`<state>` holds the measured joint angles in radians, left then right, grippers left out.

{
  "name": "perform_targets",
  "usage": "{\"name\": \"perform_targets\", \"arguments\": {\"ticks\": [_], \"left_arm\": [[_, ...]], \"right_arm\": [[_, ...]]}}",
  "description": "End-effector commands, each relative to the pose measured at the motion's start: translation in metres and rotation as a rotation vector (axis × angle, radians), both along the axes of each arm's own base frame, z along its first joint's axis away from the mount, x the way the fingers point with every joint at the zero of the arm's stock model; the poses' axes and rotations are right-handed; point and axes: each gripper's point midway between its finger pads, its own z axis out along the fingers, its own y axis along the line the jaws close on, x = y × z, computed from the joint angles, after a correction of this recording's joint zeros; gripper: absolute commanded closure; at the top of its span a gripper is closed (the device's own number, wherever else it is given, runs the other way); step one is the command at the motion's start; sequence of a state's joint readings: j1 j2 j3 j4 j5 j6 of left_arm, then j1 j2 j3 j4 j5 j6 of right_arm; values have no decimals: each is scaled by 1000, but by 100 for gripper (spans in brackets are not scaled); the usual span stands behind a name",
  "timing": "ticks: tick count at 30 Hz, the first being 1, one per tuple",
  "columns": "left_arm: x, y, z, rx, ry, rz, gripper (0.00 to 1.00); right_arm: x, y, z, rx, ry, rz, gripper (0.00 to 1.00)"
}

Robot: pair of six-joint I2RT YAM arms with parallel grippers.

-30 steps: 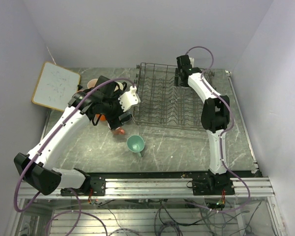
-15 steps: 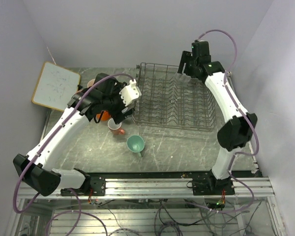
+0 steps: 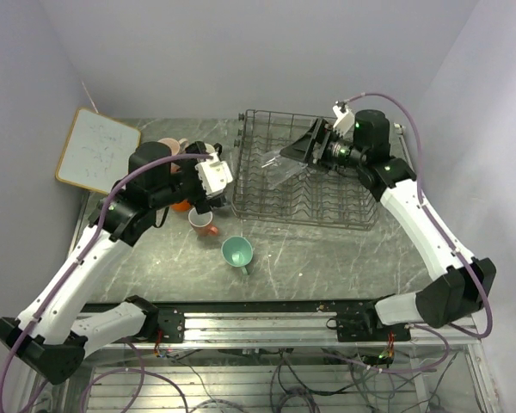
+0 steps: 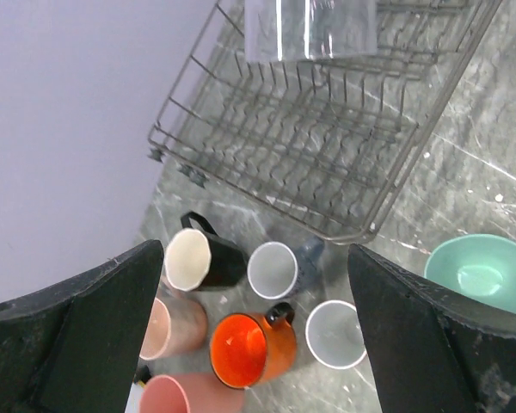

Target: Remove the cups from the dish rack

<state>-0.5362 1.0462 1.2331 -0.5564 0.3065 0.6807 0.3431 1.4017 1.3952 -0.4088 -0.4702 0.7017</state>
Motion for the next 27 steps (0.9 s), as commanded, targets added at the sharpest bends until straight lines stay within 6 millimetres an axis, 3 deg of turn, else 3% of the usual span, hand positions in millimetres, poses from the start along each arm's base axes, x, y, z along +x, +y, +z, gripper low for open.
{"name": "perform_targets", "arguments": {"ticks": [1, 10, 14, 24, 26, 27], "left_arm": [[-6, -10, 32, -57, -170, -103, 1], [-28, -16, 74, -146, -315, -197, 1], [-35, -18, 88, -173, -317, -220, 3], [-49, -22, 103, -237, -253, -253, 29], [-50, -24, 104, -249, -235, -257, 43], [-51, -24, 105, -255, -230, -256, 56]], "right_arm": [[-52, 37, 58, 311, -35, 250, 86], [-110, 81, 92, 547, -12, 462, 86], [-123, 96, 97, 592, 9, 511, 87], [-140, 114, 105, 673, 36, 561, 87], [-140, 117, 105, 677, 36, 553, 87], [-140, 118, 105, 680, 36, 554, 87]]}}
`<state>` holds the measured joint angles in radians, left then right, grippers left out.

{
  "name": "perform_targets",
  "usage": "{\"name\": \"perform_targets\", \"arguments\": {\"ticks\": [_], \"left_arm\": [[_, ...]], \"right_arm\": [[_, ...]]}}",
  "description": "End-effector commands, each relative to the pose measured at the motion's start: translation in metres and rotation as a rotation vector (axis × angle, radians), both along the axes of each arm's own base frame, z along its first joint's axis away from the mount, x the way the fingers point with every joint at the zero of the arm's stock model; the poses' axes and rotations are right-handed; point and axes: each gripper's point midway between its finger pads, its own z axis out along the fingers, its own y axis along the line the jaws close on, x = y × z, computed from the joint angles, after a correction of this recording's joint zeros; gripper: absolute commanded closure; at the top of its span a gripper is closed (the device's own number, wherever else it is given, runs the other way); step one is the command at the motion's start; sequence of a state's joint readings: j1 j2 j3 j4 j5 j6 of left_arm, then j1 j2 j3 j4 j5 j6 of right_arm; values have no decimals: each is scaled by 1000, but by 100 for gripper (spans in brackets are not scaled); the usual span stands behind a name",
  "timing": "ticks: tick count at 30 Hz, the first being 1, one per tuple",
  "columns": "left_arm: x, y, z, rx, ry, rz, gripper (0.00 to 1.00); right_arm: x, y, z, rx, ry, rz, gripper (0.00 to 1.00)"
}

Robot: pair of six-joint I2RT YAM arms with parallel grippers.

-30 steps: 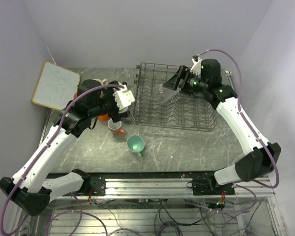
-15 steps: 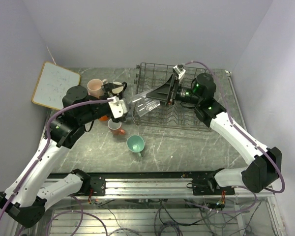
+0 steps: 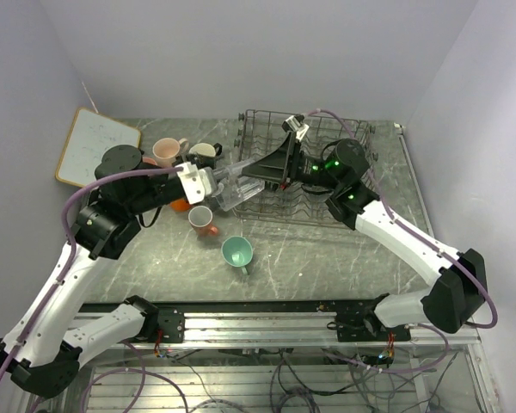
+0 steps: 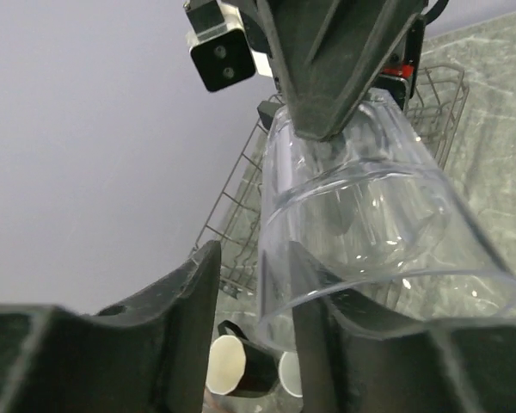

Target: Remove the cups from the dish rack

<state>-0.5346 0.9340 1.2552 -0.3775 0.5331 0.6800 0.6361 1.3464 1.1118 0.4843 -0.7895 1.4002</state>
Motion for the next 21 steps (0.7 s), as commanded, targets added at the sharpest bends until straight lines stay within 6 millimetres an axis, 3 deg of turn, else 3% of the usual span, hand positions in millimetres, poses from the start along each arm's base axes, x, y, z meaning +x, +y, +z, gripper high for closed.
{"name": "perform_targets", "arguments": {"ticks": [1, 3, 4, 6, 9, 12, 14, 16, 21], "left_arm": [[-9, -3, 18, -56, 20, -39, 69], [-9, -3, 18, -66, 31, -31, 84], [-9, -3, 18, -69, 36, -30, 91], [-9, -4, 13, -62, 67, -29, 93], [-5, -6, -4, -22, 164, -23, 93], [3, -9, -42, 92, 325, 0, 93], [6, -14, -72, 209, 423, 20, 93], [-6, -23, -101, 334, 488, 9, 93], [-22, -52, -145, 540, 556, -41, 93]], "right_arm": [[-3, 4, 13, 57, -23, 0, 87], [-3, 5, 12, 54, -23, 1, 82], [-2, 6, 10, 46, -23, 0, 74], [1, 6, 4, 15, -29, -10, 52], [23, -5, -12, -99, -36, -91, 26], [55, -37, -34, -239, -28, -241, 3], [79, -72, -61, -378, 26, -370, 0], [101, -115, -84, -508, 46, -515, 0], [126, -190, -118, -743, 93, -755, 0]]}}
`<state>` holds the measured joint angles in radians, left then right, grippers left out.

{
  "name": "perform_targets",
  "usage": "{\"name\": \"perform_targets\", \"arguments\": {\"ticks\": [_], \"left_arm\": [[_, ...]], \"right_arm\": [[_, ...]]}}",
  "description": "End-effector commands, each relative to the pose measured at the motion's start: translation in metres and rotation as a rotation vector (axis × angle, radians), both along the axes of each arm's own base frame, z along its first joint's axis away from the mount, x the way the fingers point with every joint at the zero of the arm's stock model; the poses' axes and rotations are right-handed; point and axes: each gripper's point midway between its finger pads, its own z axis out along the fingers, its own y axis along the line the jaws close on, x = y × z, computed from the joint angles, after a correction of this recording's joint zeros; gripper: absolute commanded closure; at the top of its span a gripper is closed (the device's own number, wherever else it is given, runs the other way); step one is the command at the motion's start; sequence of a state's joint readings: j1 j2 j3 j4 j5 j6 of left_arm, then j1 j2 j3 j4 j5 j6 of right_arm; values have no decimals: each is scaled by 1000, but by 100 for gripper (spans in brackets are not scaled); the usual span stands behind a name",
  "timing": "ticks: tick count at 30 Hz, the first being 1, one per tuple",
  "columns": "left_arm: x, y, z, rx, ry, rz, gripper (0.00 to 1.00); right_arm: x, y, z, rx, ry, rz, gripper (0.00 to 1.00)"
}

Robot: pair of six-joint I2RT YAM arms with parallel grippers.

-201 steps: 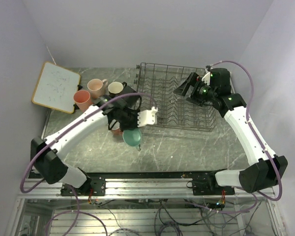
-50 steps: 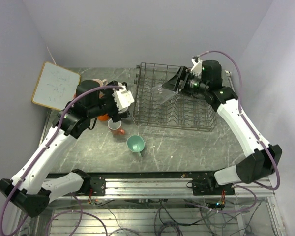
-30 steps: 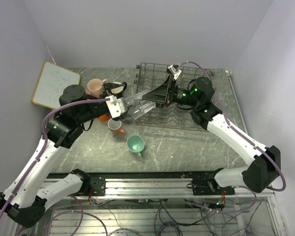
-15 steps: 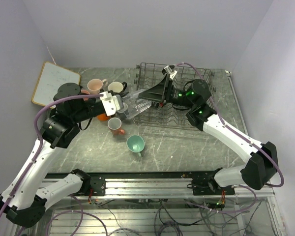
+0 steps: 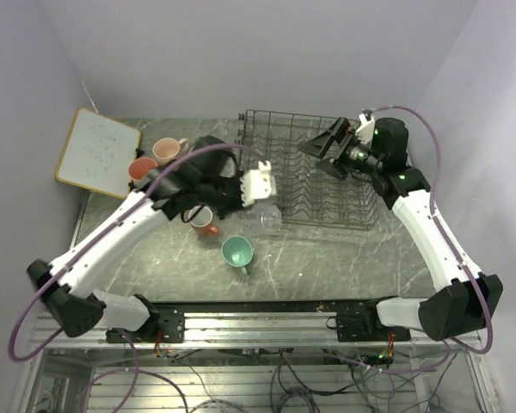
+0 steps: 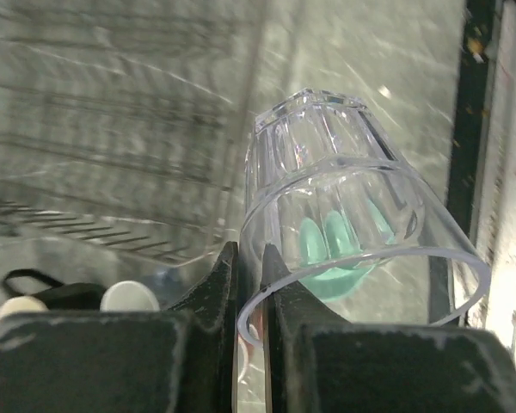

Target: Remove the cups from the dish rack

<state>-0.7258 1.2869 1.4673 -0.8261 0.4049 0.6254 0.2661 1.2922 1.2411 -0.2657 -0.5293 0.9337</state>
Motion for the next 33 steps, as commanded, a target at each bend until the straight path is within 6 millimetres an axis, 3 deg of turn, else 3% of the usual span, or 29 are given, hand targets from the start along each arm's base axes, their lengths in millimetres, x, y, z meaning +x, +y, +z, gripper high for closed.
{"name": "perform_targets", "arguments": {"ticks": [1, 7, 16, 24, 29, 33], "left_arm": [[-22, -6, -37, 222, 79, -53, 93], [-33, -34, -103, 515, 135, -160, 93], [-36, -58, -169, 800, 101, -214, 93], [-44, -71, -198, 898, 80, -254, 92], [-39, -75, -207, 917, 58, -229, 72], [-35, -77, -207, 903, 31, -210, 64]], "right_arm": [[1, -66, -41, -310, 68, -185, 0], [8, -109, -53, -467, 107, -341, 0], [7, -129, -60, -557, 127, -397, 0], [3, -129, -70, -552, 133, -389, 0], [-1, -126, -79, -539, 134, -373, 0], [-4, -128, -81, -551, 132, -376, 0]]}}
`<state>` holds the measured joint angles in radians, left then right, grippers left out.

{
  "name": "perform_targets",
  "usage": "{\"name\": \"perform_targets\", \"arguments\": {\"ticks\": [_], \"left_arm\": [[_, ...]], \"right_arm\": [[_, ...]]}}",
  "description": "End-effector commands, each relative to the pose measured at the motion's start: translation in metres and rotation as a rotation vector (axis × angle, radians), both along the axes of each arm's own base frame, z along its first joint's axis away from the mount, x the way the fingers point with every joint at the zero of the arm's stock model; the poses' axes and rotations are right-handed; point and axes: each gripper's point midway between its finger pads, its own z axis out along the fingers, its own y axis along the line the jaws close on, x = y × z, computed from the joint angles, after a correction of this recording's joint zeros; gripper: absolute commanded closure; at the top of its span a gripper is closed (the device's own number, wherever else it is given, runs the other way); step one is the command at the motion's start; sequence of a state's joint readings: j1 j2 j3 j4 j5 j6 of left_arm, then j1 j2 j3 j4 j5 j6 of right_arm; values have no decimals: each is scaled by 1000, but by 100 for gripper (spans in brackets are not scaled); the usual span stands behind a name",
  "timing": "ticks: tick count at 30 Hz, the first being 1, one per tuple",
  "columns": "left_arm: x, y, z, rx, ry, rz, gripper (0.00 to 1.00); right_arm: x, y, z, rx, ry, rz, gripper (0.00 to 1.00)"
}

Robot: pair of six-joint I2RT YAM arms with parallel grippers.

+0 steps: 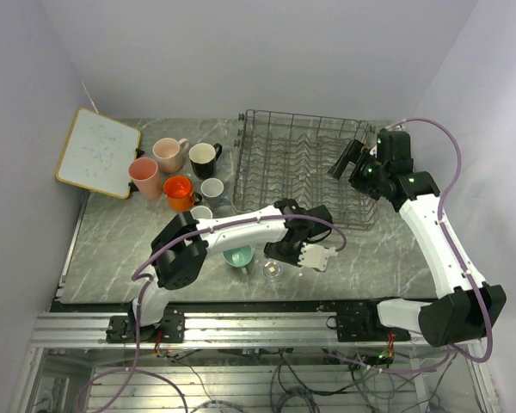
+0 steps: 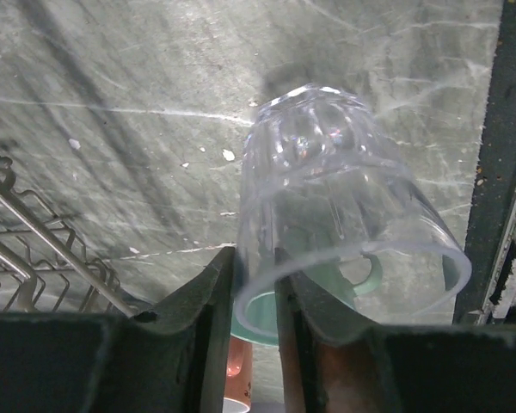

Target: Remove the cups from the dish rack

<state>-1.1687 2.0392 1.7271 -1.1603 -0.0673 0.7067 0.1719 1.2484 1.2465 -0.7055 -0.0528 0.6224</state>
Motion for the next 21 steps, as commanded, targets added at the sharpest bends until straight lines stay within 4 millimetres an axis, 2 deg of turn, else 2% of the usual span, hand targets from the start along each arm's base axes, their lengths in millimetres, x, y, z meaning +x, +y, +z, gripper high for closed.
{"name": "perform_targets", "arguments": {"ticks": [1, 3, 6, 7, 9, 13, 16, 19, 20, 21], "left_arm": [[12, -8, 8, -27, -69, 7, 62], [13, -10, 11, -39, -73, 6, 51], [16, -13, 17, -63, -97, 12, 25], [18, -14, 22, -79, -109, 14, 12], [23, -17, 35, -117, -143, 20, 0], [42, -27, 78, -246, -248, 76, 1], [70, -28, 124, -399, -323, 171, 1], [107, -9, 166, -551, -404, 305, 1], [118, 4, 186, -625, -433, 354, 1], [132, 18, 199, -690, -453, 408, 1]], "right_arm": [[1, -5, 9, -13, -48, -4, 0], [1, -5, 11, -13, -53, 0, 0], [0, -8, 13, -27, -55, -7, 0], [-1, -9, 13, -34, -56, -11, 0], [-2, -13, 15, -51, -61, -22, 0], [-5, -23, 21, -87, -93, -52, 0], [-6, -35, 24, -126, -122, -104, 0], [-9, -50, 29, -169, -170, -171, 0], [-10, -56, 30, -181, -190, -199, 0], [-11, -61, 30, -194, -210, -223, 0]]}}
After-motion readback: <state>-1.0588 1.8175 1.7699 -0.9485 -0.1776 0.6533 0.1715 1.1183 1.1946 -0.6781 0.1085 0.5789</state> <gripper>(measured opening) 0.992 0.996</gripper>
